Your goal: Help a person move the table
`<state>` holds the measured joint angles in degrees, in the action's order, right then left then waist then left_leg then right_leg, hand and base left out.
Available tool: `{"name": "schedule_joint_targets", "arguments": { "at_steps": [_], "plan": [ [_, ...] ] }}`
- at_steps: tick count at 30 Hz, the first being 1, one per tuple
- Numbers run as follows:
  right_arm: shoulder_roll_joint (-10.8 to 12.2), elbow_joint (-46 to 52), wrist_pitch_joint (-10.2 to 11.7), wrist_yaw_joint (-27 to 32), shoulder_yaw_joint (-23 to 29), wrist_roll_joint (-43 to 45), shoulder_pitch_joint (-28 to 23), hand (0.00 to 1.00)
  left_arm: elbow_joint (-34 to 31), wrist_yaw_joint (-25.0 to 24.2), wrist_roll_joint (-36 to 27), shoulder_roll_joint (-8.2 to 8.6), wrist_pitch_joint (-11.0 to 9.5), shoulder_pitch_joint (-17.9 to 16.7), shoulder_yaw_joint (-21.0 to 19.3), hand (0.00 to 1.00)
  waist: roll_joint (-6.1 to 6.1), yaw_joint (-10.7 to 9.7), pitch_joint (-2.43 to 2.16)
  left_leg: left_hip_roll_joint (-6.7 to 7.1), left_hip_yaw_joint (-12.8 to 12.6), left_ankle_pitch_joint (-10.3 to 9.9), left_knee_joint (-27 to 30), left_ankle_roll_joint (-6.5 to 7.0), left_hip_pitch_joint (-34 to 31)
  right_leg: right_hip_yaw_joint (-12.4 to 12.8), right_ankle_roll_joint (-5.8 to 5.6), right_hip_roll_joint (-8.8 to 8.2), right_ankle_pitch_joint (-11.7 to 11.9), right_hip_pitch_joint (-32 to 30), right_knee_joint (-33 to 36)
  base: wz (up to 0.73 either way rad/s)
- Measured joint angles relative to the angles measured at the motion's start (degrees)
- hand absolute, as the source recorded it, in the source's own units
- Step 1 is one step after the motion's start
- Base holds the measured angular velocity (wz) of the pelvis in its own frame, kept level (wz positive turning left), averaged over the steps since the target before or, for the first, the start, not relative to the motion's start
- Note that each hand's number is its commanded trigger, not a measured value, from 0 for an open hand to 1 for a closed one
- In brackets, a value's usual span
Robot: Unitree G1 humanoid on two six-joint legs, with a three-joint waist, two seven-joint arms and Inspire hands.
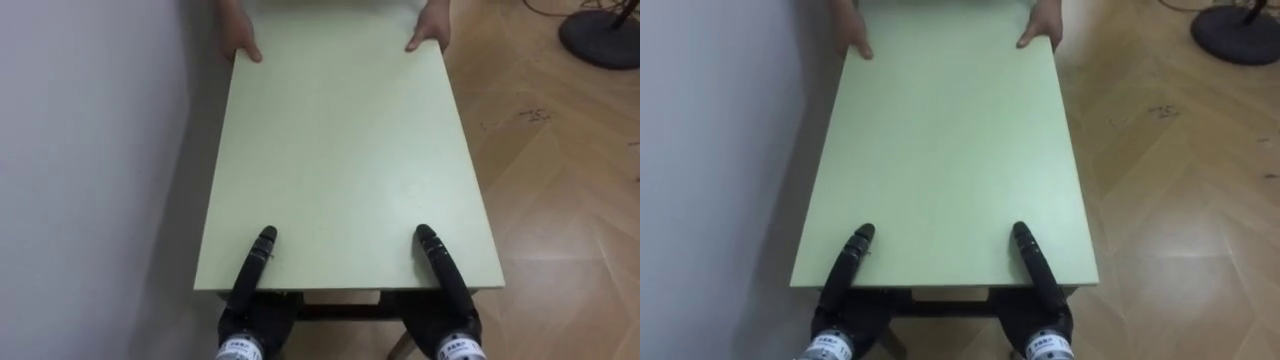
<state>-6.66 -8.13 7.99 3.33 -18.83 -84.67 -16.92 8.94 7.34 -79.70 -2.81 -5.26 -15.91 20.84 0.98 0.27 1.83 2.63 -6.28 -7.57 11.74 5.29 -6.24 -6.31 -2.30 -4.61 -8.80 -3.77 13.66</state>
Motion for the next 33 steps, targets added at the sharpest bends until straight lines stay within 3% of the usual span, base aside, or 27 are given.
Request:
{"name": "schedule_joint_targets", "arguments": {
  "at_steps": [13,19,20,24,26,27,29,31,32,33],
  "plan": [
    [0.5,-1.1,-0.6,-0.3,0.5,0.3,0.0,1.00,0.6,-0.3,1.7,0.21,1.3,-0.3,-0.9,1.00,-0.25,-0.1,-0.02,-0.05,0.3,-0.1,-0.1,-0.13,0.8,-0.4,0.00,0.06,0.0,0.9,-0.1,0.00],
    [2.7,-3.9,-2.8,-0.8,3.0,2.0,0.4,1.00,3.3,-2.4,5.5,0.37,4.3,0.1,-2.9,1.00,-0.73,0.0,-0.38,-0.16,0.5,-0.3,-0.1,-0.27,2.1,-1.1,0.00,0.09,0.0,2.3,-0.1,0.01],
    [3.1,-4.7,-3.2,-0.8,3.4,2.4,0.7,1.00,4.2,-3.2,6.4,0.32,4.7,0.3,-3.2,1.00,-0.82,0.0,-0.63,-0.16,0.6,-0.4,-0.1,-0.40,2.2,-1.2,0.00,0.09,0.0,2.3,-0.1,0.00],
    [3.9,-5.4,-4.2,-0.8,4.5,3.2,1.0,1.00,6.1,-5.3,8.5,0.28,5.5,0.8,-4.0,0.99,-0.89,0.0,-0.72,-0.10,0.7,-0.5,0.0,-0.57,2.6,-1.2,0.00,0.09,0.0,2.7,-0.2,0.00],
    [4.1,-6.1,-4.2,-0.8,4.5,3.5,1.1,1.00,7.2,-5.9,8.5,0.14,5.7,1.2,-4.0,0.91,-0.70,0.0,-0.77,-0.09,0.8,-0.6,-0.1,-0.59,3.0,-1.2,0.00,0.11,0.0,3.2,-0.4,0.00],
    [4.1,-6.3,-4.2,-0.8,4.5,3.5,1.2,1.00,7.5,-6.1,8.5,0.15,5.7,1.3,-4.0,0.80,-0.65,-0.1,-0.88,-0.09,0.9,-0.6,-0.1,-0.59,3.0,-1.3,0.04,0.14,0.0,3.3,-0.6,0.00],
    [4.3,-7.0,-4.1,-0.8,4.5,3.5,1.3,1.00,9.1,-7.0,9.4,0.09,5.7,1.7,-4.1,0.71,-0.53,0.0,-0.90,-0.20,1.0,-0.6,-0.1,-0.70,3.4,-1.5,0.15,0.32,0.2,4.1,-1.1,0.00],
    [4.5,-7.6,-4.1,-0.8,4.6,3.5,1.4,0.65,10.6,-8.0,9.7,0.09,5.7,2.2,-4.2,0.54,-0.45,-0.1,-0.80,-0.23,1.2,-0.7,-0.1,-0.78,4.0,-1.6,0.16,0.40,0.2,4.8,-1.2,0.02],
    [4.6,-8.1,-4.1,-0.8,4.7,3.5,1.6,0.55,11.5,-8.5,9.7,0.09,5.7,2.5,-4.2,0.51,-0.40,-0.1,-0.90,-0.23,1.3,-0.8,-0.1,-0.81,4.1,-1.7,0.15,0.44,0.2,5.0,-1.2,0.04],
    [4.6,-8.3,-4.1,-0.8,4.7,3.5,1.8,0.10,11.8,-8.8,9.7,0.09,5.7,2.7,-4.3,0.32,-0.40,-0.2,-0.90,-0.23,1.4,-0.8,-0.1,-0.82,4.1,-1.7,0.15,0.46,0.2,5.1,-1.2,0.04]
  ]
}}
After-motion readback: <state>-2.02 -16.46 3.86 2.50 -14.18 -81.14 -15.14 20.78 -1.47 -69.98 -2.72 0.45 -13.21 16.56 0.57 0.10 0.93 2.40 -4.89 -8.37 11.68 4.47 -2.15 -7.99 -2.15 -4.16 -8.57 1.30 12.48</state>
